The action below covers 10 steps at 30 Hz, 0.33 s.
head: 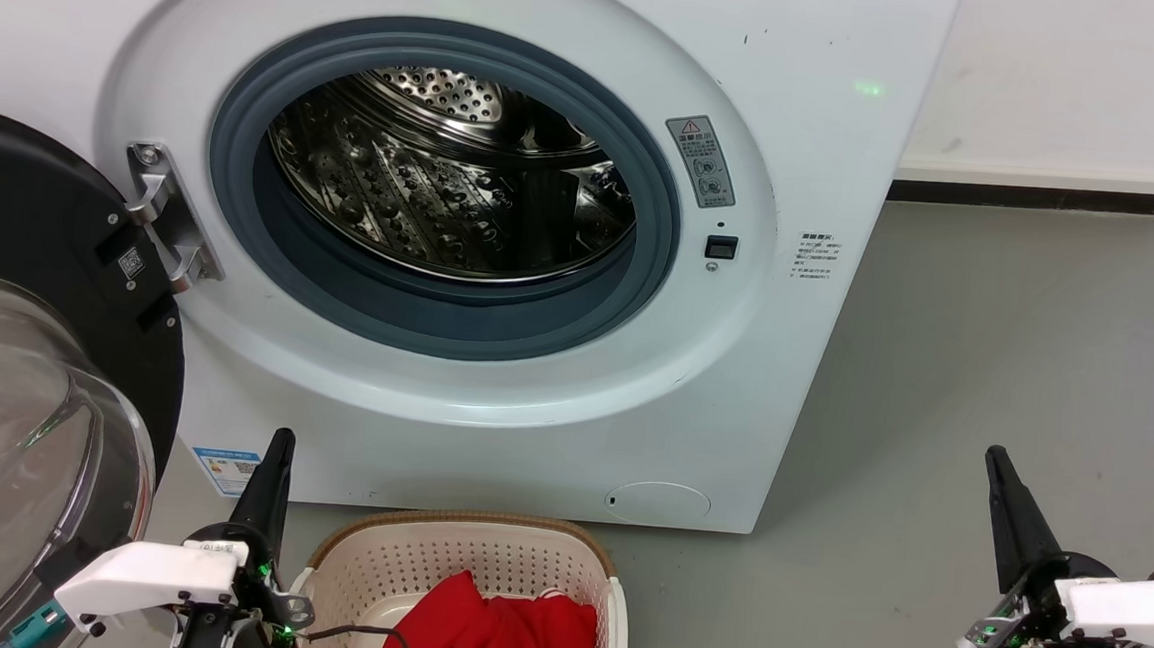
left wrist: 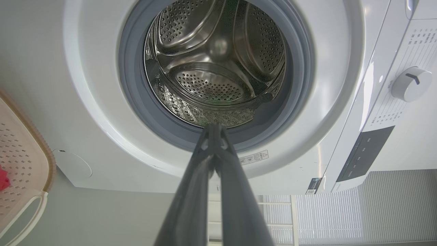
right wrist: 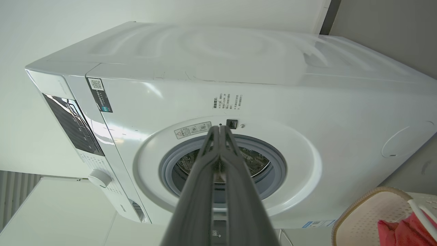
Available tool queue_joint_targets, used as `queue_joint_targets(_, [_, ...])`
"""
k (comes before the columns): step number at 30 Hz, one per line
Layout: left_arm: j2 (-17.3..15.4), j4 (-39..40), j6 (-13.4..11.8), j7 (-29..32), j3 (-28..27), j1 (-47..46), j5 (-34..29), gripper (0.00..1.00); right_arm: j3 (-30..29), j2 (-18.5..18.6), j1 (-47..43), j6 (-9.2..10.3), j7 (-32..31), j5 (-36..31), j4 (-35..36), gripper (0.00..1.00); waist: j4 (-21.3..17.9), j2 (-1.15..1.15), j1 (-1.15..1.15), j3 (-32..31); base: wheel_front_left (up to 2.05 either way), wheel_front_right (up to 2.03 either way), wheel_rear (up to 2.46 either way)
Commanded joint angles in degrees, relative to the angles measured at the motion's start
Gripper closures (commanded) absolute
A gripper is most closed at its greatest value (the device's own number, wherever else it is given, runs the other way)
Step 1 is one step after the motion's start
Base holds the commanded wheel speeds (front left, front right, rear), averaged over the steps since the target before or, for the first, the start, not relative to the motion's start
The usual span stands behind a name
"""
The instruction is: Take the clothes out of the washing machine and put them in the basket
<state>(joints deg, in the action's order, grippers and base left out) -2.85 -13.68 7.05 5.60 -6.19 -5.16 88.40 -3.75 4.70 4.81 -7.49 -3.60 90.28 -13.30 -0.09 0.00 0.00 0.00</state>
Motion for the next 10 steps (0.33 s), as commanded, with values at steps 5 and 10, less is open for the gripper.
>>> queue_joint_targets(5, [-0.05, -0.31, 0.51, 0.83, -0.39, -1.23, 2.66, 1.00, -0.38, -0.17, 1.52, 0.00, -0.91, 2.79, -0.54, 1.00, 0.05, 0.00, 0.00, 0.10, 0.00, 0.00, 0.00])
queue_joint_targets(10, [-0.04, -0.49, 0.62, 1.14, -0.47, -1.39, 4.15, 1.00, -0.59, -0.24, 1.61, 0.00, -1.33, 4.12, -0.75, 1.00, 0.09, 0.00, 0.00, 0.18, 0.00, 0.00, 0.00])
